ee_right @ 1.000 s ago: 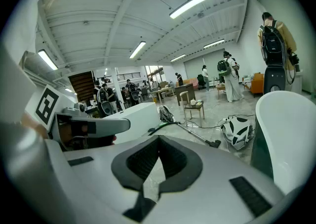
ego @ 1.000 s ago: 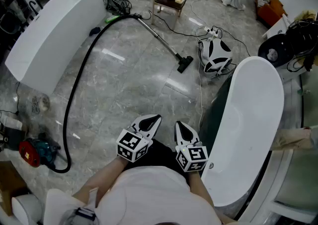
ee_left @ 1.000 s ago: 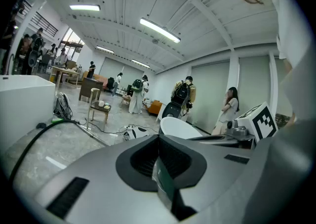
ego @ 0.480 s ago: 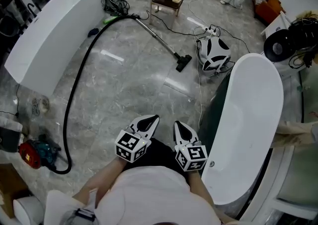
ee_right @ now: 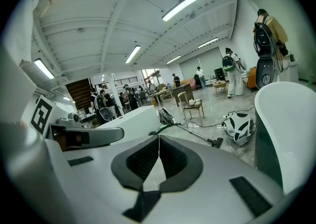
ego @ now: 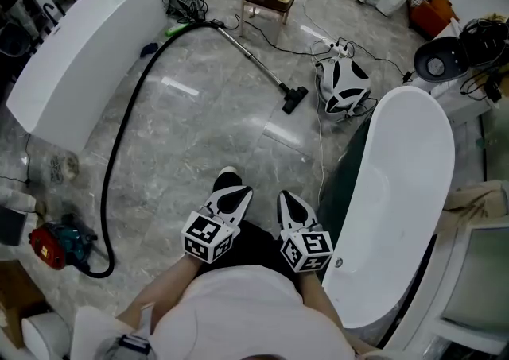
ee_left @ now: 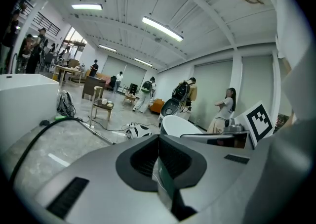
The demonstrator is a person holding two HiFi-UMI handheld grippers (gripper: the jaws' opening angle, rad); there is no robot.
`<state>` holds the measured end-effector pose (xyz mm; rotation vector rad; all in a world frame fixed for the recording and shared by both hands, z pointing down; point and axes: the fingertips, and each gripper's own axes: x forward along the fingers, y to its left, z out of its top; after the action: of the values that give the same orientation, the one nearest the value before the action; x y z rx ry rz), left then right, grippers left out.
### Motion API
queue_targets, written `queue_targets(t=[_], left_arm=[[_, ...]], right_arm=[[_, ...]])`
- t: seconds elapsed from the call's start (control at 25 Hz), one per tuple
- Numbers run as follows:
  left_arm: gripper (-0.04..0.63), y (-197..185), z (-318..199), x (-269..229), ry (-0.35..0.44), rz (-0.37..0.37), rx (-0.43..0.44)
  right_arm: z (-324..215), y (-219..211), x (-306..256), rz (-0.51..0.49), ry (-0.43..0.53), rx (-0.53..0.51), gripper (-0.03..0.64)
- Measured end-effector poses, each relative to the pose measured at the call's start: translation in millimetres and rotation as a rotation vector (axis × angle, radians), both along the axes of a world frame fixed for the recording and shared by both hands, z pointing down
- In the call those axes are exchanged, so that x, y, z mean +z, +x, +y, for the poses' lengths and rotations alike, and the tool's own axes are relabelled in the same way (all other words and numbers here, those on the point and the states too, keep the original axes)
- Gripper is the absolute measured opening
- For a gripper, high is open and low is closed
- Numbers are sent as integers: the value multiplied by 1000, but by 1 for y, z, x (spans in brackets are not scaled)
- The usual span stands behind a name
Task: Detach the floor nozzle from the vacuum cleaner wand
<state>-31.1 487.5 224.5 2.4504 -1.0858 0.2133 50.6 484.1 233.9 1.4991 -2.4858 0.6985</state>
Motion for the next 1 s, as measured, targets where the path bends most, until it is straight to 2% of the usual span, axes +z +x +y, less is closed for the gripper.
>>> queue_targets(t=[0.2, 0.68, 1.0], left_arm=[[9, 0, -42, 0, -16, 4, 4], [9, -8, -175, -23, 18, 7, 24], [9, -18, -232, -23, 11, 20, 60]], right_arm=[[-36, 3, 2, 14, -23, -3, 17], [-157, 3, -20, -6, 24, 79, 17], [-212, -7, -22, 5, 18, 124, 17]])
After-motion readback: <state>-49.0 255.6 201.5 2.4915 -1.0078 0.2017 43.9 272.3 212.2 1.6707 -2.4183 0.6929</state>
